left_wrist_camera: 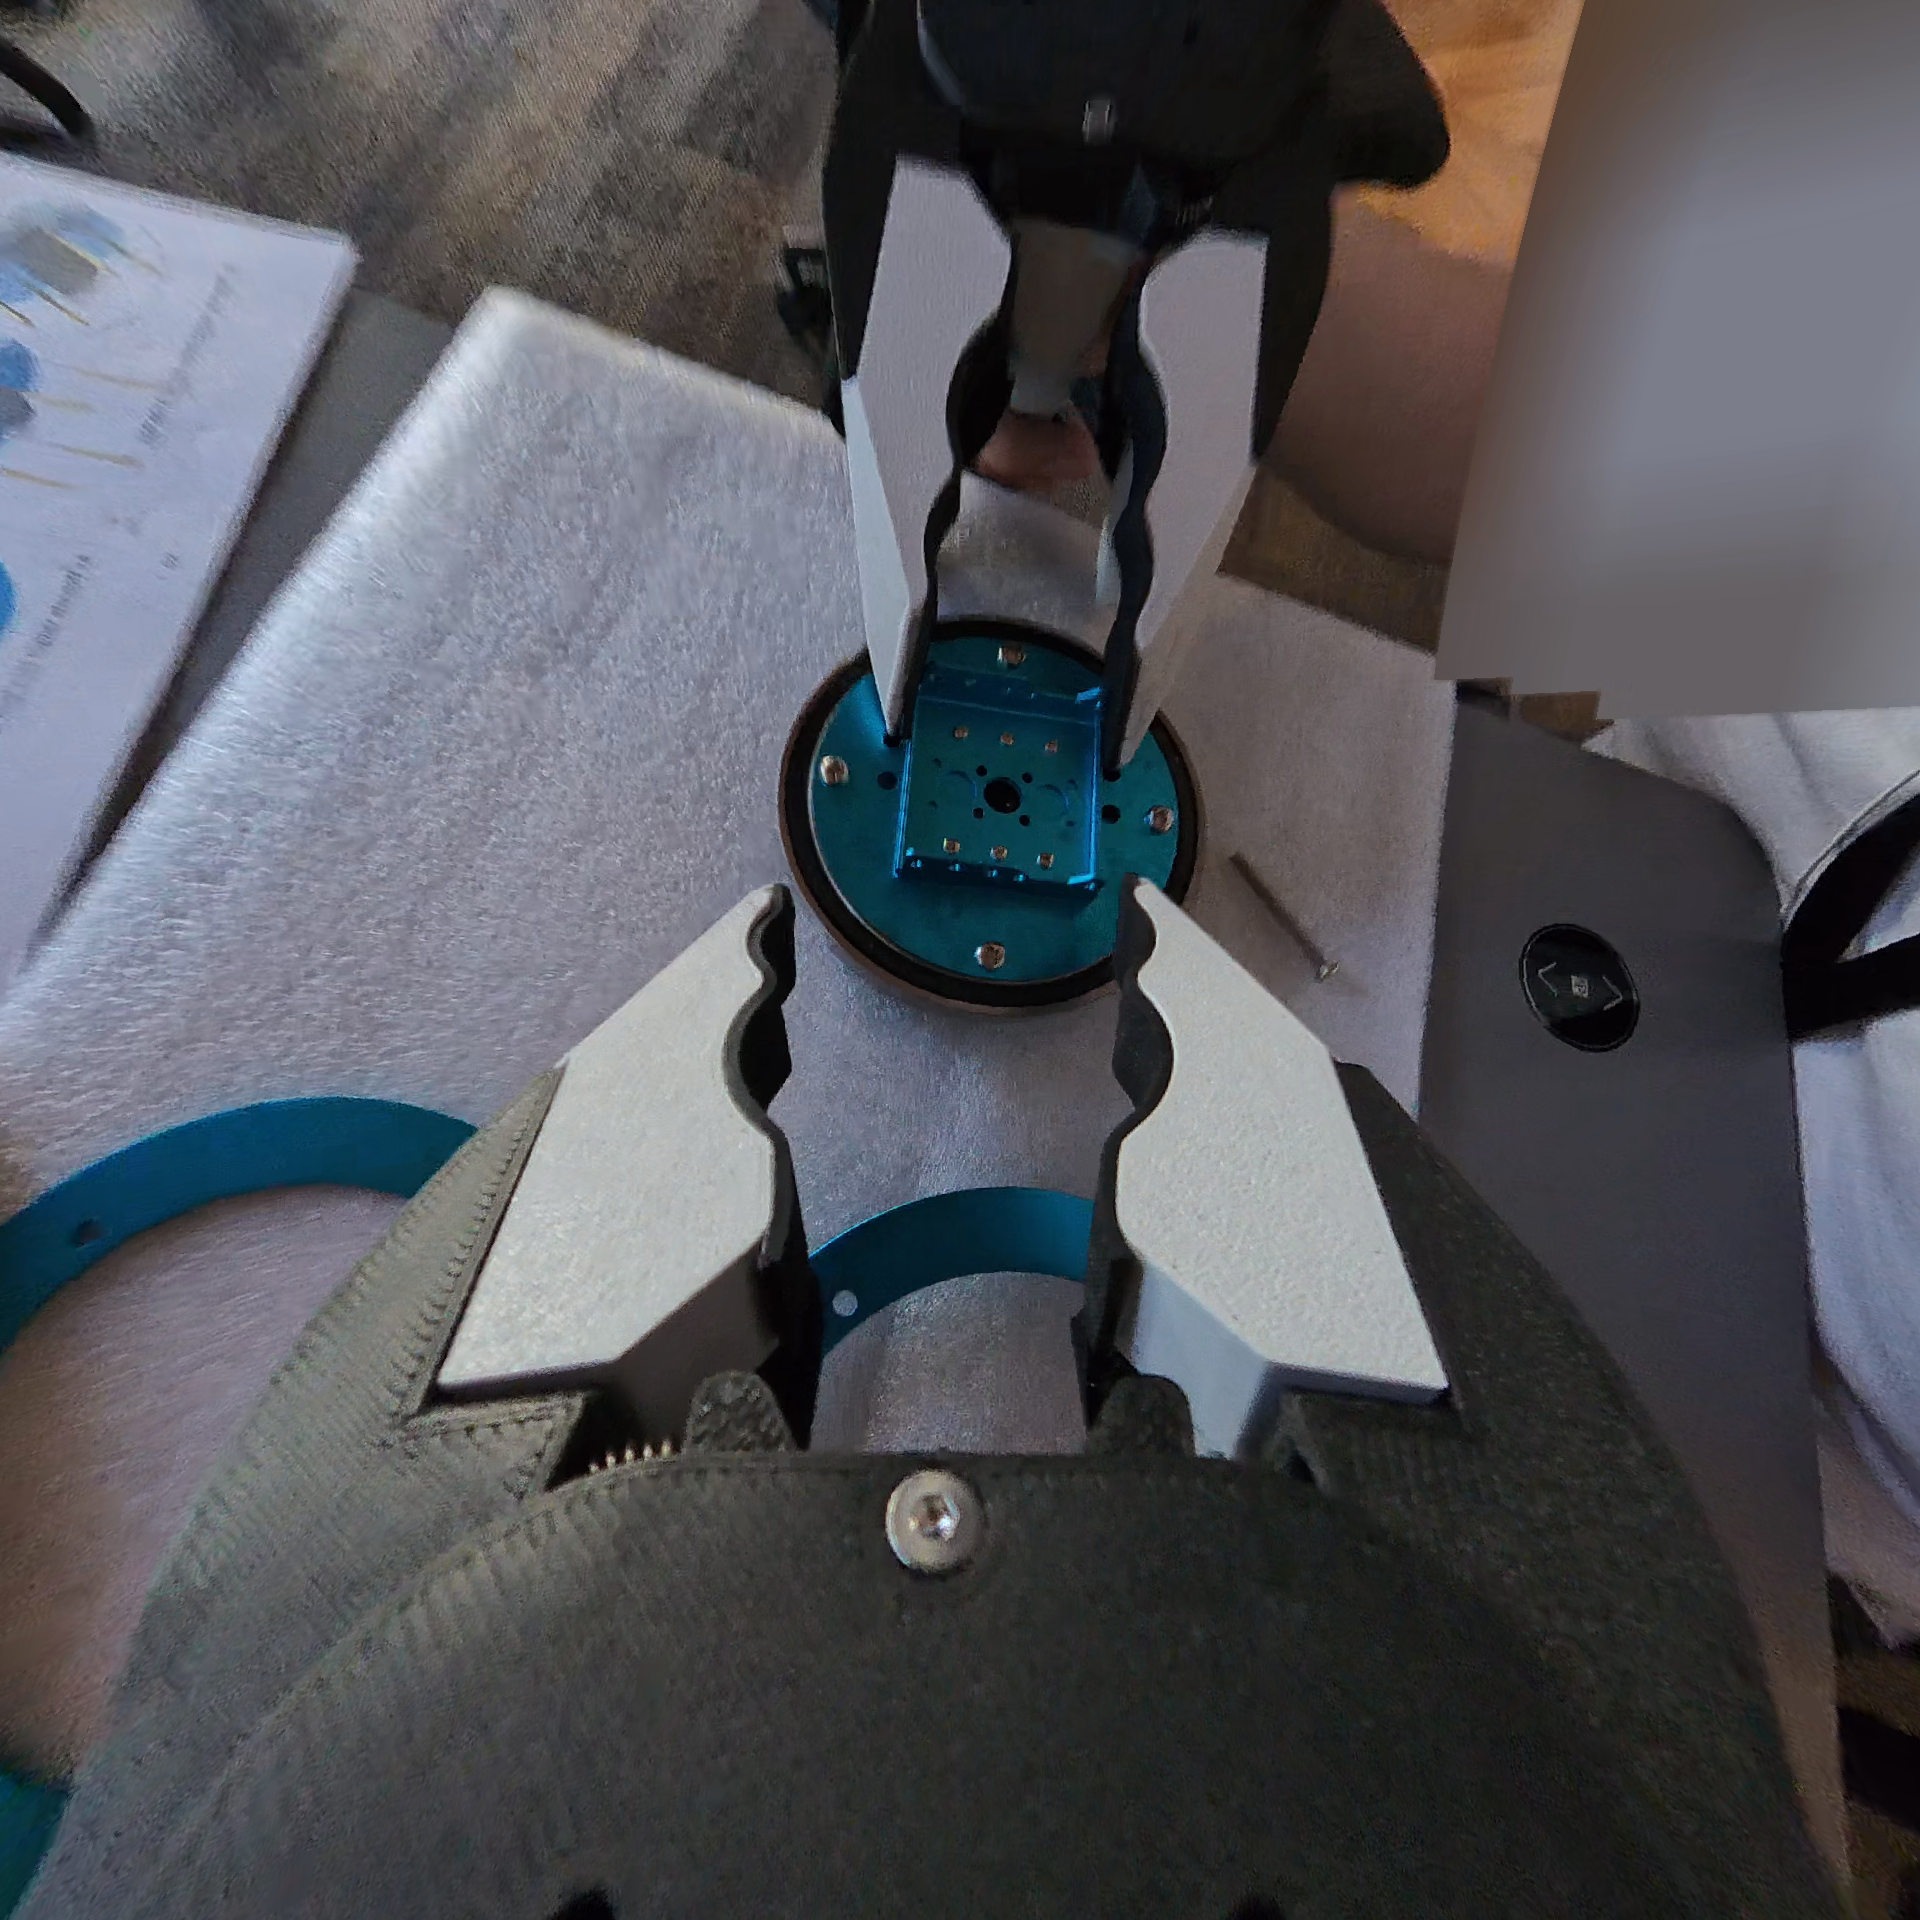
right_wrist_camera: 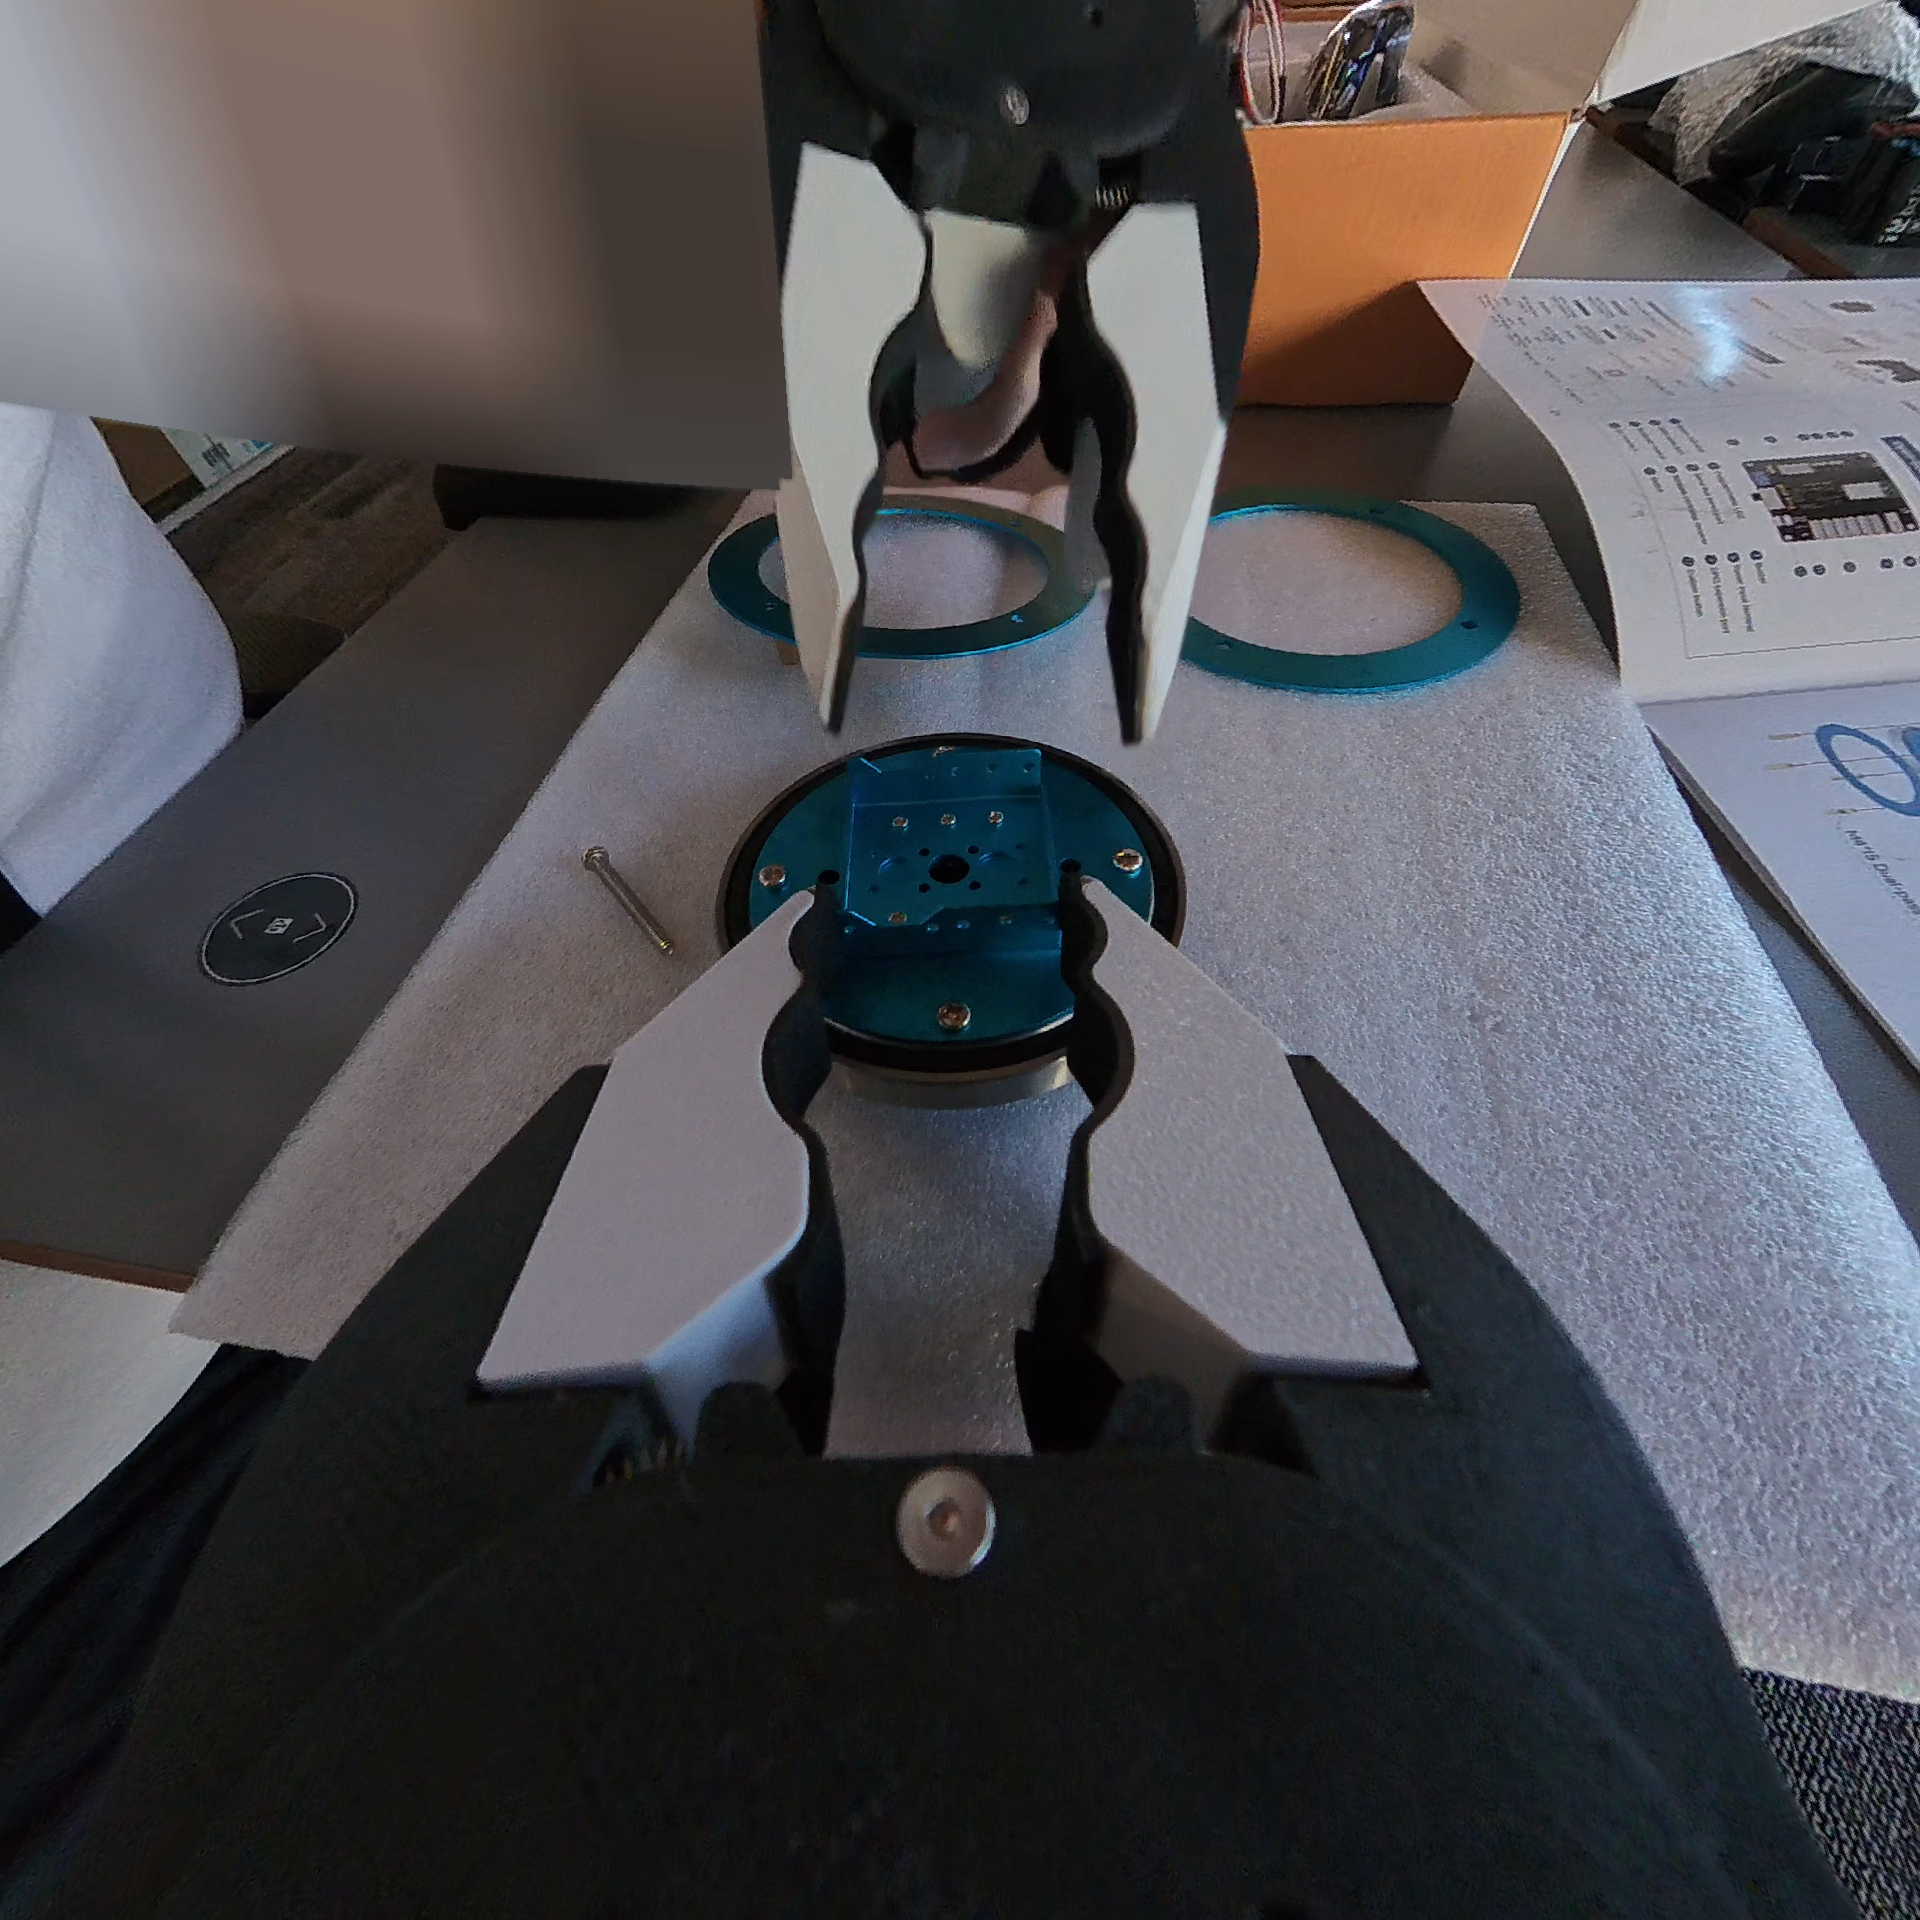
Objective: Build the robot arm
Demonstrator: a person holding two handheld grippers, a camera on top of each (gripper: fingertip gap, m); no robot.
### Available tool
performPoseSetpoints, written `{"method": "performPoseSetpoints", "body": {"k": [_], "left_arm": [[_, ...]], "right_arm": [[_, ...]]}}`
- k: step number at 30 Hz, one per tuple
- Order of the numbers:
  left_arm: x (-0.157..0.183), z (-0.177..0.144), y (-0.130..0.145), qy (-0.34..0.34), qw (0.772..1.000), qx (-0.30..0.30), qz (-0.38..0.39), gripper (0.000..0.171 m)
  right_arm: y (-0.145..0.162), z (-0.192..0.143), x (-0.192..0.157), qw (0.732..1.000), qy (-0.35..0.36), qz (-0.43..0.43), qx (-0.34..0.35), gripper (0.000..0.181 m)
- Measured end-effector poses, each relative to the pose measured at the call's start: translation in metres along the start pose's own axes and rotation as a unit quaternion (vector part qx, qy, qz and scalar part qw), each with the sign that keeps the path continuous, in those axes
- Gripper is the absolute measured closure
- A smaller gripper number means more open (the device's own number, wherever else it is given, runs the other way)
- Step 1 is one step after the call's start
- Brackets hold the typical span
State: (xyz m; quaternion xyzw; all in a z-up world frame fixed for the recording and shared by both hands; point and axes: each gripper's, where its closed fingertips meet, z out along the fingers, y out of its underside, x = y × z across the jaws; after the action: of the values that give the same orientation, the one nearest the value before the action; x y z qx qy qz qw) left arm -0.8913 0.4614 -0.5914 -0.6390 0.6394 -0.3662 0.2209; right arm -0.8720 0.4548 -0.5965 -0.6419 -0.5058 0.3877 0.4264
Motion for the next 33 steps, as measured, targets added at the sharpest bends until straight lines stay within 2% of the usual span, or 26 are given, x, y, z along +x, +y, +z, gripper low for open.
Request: {"method": "performPoseSetpoints", "body": {"k": [2,4,7,8,9,10,13,15,18,21,28,33], "left_arm": [[0.003,-0.016,-0.019,-0.028,0.997,0.060,0.024,0.111],[0.007,-0.040,-0.043,-0.079,0.985,0.134,0.075,0.111],[0.009,-0.073,-0.068,-0.184,0.943,0.239,0.143,0.099],[0.011,-0.080,-0.073,-0.216,0.922,0.274,0.171,0.103],[0.015,-0.081,-0.072,-0.228,0.909,0.284,0.202,0.114],[0.017,-0.073,-0.065,-0.226,0.914,0.265,0.208,0.118],[0.008,-0.040,-0.030,-0.191,0.964,0.148,0.113,0.093],[0.010,-0.028,-0.021,-0.154,0.978,0.125,0.071,0.093],[0.010,-0.018,-0.013,-0.118,0.986,0.102,0.061,0.104],[0.008,-0.011,-0.008,-0.098,0.989,0.073,0.077,0.103],[0.002,-0.001,-0.009,-0.065,0.990,0.045,0.114,0.107],[0.005,0.009,-0.003,-0.030,0.995,0.031,0.091,0.115]], "right_arm": [[0.000,0.000,0.000,1.000,0.002,-0.001,0.000,0.140],[0.000,0.000,0.000,1.000,0.004,0.000,0.000,0.140],[0.000,0.000,0.000,1.000,0.007,-0.001,0.000,0.140],[0.000,0.000,0.000,1.000,0.008,0.000,0.000,0.139],[0.000,0.000,0.000,1.000,0.009,0.000,0.001,0.139],[0.000,0.000,0.001,1.000,0.012,0.000,0.001,0.139],[-0.001,0.001,0.000,1.000,0.019,0.001,0.004,0.133],[-0.002,0.001,-0.005,1.000,0.010,0.011,0.005,0.117],[-0.007,-0.001,-0.005,0.999,0.017,0.034,0.019,0.118],[-0.009,-0.006,-0.004,0.999,0.025,0.038,0.028,0.130],[-0.001,-0.004,0.000,0.999,0.048,0.015,-0.001,0.135],[0.001,-0.003,0.001,0.999,0.049,0.006,-0.012,0.140]]}}
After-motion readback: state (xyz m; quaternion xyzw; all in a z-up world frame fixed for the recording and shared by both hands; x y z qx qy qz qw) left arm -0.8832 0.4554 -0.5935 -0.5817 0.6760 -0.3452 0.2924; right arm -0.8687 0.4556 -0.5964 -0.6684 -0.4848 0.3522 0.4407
